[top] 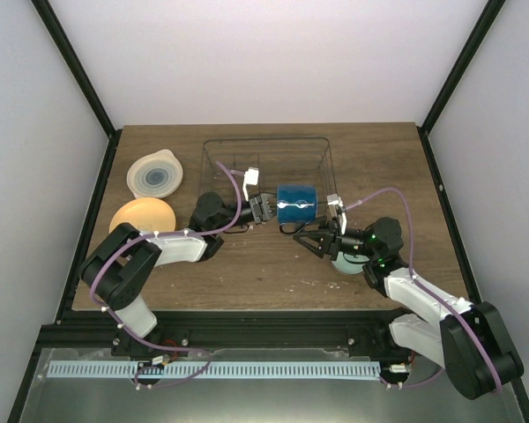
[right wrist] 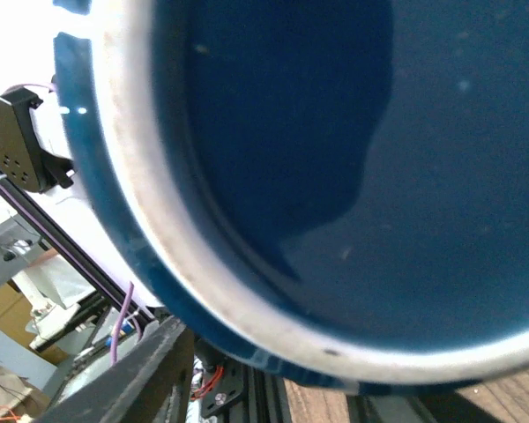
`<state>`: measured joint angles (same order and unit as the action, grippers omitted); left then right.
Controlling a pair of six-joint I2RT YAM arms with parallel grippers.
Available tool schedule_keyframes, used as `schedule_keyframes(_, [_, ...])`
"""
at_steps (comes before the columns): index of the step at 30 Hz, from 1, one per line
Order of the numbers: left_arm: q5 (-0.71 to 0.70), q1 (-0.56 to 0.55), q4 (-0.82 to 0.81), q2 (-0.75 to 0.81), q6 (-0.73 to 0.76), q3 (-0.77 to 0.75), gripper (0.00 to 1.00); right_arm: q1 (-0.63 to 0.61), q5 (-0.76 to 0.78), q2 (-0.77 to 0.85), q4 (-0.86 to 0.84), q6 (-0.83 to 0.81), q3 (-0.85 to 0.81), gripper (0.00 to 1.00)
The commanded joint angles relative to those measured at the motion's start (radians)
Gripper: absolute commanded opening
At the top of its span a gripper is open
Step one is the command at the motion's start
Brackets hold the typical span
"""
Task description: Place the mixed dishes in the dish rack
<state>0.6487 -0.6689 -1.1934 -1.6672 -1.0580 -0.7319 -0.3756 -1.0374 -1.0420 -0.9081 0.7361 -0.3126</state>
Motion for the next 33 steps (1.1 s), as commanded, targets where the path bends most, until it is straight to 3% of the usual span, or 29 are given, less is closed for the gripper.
schedule_keyframes(1, [-0.028, -0.006, -0.123, 0.017, -0.012, -0.021, 0.00, -0.012, -0.004, 0.000, -0.040, -0.017, -0.038, 0.36])
schedule_keyframes(11, [-0.027, -0.018, -0.165, -0.004, -0.036, -0.005, 0.00, -0.012, 0.009, 0.013, -0.033, -0.038, -0.039, 0.01])
schedule_keyframes(20, [-0.017, -0.021, -0.183, -0.038, -0.030, 0.007, 0.01, -0.011, 0.065, 0.039, 0.032, -0.079, -0.040, 0.01])
schedule_keyframes(22, [-0.017, -0.021, -0.194, -0.055, -0.032, 0.014, 0.09, -0.011, 0.086, 0.032, 0.039, -0.082, -0.044, 0.01])
schedule_keyframes(28, [-0.012, -0.018, -0.208, -0.087, -0.028, 0.036, 0.15, -0.011, 0.131, -0.006, 0.033, -0.090, -0.052, 0.01])
schedule_keyframes(33, [-0.006, -0.007, -0.243, -0.105, -0.036, 0.061, 0.28, -0.011, 0.186, -0.032, 0.039, -0.109, -0.055, 0.01])
